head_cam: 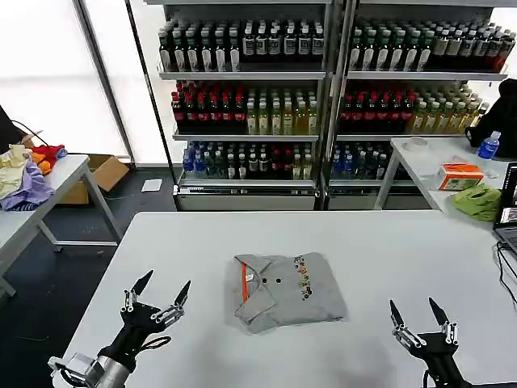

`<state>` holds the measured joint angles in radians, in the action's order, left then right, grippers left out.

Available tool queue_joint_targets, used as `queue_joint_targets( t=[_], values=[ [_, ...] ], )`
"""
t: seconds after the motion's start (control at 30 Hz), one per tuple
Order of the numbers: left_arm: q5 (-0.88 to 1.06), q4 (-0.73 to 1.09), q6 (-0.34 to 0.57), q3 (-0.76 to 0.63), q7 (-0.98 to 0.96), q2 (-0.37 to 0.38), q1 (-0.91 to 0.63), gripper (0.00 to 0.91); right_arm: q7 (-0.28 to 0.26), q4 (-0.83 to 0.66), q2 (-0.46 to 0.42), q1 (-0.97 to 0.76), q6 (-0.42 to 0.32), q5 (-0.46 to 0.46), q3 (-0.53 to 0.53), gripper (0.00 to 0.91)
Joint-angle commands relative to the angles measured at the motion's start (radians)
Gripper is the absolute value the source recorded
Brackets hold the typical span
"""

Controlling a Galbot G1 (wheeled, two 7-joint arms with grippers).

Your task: Fold and organize the clothes.

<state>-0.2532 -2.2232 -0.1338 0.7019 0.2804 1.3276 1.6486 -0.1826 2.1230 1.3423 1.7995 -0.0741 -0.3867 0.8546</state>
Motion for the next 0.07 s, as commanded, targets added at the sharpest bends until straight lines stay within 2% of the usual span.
queue_joint_targets(
  t=[0.03,0.07],
  values=[
    [0.071,-0.003,0.034,0.023,0.077,0.031,0.013,0.907,-0.035,-0.004,0.01,0.005,-0.011,-0.026,0.075,0.907],
    [0.074,-0.004,0.032,0.025,0.081,0.03,0.011,0.907,-0.036,-0.002,0.01,0.004,-0.008,-0.03,0.079,0.907]
  ],
)
